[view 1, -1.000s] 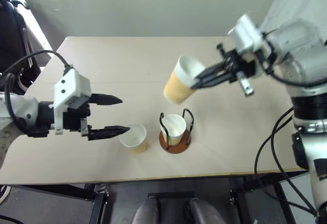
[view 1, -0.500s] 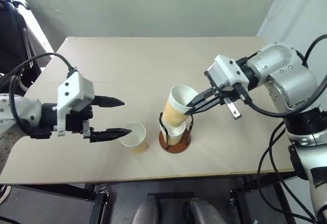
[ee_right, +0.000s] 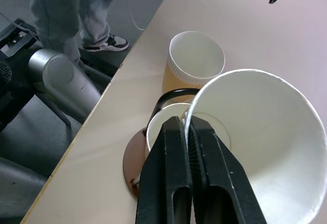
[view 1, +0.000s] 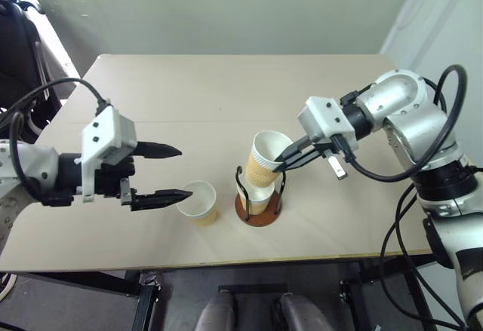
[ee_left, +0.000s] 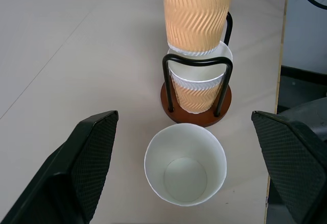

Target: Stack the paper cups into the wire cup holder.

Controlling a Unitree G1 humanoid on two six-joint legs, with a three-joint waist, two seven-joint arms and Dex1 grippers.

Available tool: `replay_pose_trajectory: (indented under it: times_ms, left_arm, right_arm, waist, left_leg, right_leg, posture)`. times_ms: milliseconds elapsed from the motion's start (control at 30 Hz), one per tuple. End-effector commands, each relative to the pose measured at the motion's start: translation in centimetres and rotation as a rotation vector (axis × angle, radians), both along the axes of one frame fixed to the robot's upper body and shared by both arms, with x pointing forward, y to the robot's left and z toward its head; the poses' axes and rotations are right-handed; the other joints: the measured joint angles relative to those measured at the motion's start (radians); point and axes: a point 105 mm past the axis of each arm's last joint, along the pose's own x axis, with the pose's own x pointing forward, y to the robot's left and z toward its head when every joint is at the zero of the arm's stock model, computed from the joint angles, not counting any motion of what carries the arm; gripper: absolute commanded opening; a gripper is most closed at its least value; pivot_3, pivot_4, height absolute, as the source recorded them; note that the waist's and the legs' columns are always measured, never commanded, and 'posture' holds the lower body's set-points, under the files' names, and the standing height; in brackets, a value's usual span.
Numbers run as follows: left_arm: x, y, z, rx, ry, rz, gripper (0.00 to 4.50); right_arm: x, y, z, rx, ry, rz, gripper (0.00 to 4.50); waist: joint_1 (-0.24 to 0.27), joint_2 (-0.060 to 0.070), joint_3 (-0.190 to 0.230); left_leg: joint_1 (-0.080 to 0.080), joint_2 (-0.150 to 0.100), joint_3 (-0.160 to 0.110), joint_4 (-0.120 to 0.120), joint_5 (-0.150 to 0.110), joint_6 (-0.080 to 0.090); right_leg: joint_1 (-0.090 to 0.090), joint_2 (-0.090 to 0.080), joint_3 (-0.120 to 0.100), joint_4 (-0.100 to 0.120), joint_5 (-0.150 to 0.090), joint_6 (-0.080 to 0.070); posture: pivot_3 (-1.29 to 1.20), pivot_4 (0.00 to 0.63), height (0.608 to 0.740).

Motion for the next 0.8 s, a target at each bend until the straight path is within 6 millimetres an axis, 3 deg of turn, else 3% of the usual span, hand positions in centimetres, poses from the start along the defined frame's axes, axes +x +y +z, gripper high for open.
replay_pose_trajectory:
  times_ms: [33, 267, 367, 467, 533, 667, 800]
  left_arm:
    - [-0.1, 0.0, 0.9, 0.016, -0.047, -0.001, 4.5]
    - [-0.4, -0.2, 0.7, 0.018, -0.04, -0.015, 4.5]
    - [-0.5, -0.5, -0.7, 0.107, 0.007, -0.053, 4.5]
    - [-0.7, -0.7, -2.4, 0.191, 0.066, -0.105, 4.5]
    - [-0.6, -0.5, -3.4, 0.262, 0.09, -0.122, 4.5]
    - [-0.3, -1.1, -4.6, 0.319, 0.113, -0.182, 4.5]
    - [-0.1, -2.0, -5.9, 0.344, 0.145, -0.227, 4.5]
  right_arm:
    - [-0.6, 0.2, 0.4, -0.008, -0.032, 0.028, 0.94]
    - [-0.6, 0.2, 0.6, -0.001, -0.04, 0.011, 3.46]
    - [1.1, -1.9, 2.1, 0.081, -0.006, -0.132, 4.45]
    - [0.5, -6.0, 5.7, 0.322, 0.176, -0.201, 4.45]
    - [-1.3, -9.1, 6.8, 0.419, 0.272, -0.197, 4.45]
    - [-1.7, -13.2, 5.5, 0.414, 0.281, -0.405, 4.45]
    - [-2.2, -13.5, 4.9, 0.409, 0.267, -0.461, 4.45]
  waist:
    - [0.0, 0.0, 0.0]
    - [0.0, 0.0, 0.0]
    - [0.0, 0.0, 0.0]
    - [0.016, 0.0, 0.0]
    - [0.027, -0.003, -0.001]
    - [0.031, -0.005, -0.002]
    - [0.012, -0.002, -0.001]
  left_leg:
    - [0.0, 0.0, 0.0, 0.0, 0.0, 0.0]
    - [0.0, 0.0, 0.0, 0.0, 0.0, 0.0]
    - [0.0, 0.0, 0.0, 0.0, 0.0, 0.0]
    - [-0.001, -0.001, -0.001, 0.001, 0.0, 0.0]
    - [-0.003, -0.001, -0.001, 0.001, 0.0, 0.0]
    - [-0.004, -0.001, -0.002, 0.001, -0.002, -0.003]
    - [-0.003, 0.0, -0.002, 0.0, -0.003, -0.004]
  right_leg:
    - [0.0, 0.0, 0.0, 0.0, 0.0, 0.0]
    - [0.0, 0.0, 0.0, 0.0, 0.0, 0.0]
    - [0.0, 0.0, 0.0, 0.0, 0.0, 0.0]
    - [0.0, 0.0, 0.0, -0.001, 0.0, 0.0]
    - [0.0, 0.0, 0.0, -0.003, 0.0, 0.0]
    - [0.0, 0.0, -0.001, -0.005, -0.001, 0.0]
    - [0.0, 0.0, -0.001, -0.002, -0.001, 0.0]
  posture:
    - [0.0, 0.15, 0.74]
    - [0.0, 0.15, 0.74]
    - [0.0, 0.15, 0.74]
    - [0.0, 0.15, 0.74]
    - [0.0, 0.15, 0.74]
    - [0.0, 0.15, 0.74]
    - [0.0, 0.15, 0.74]
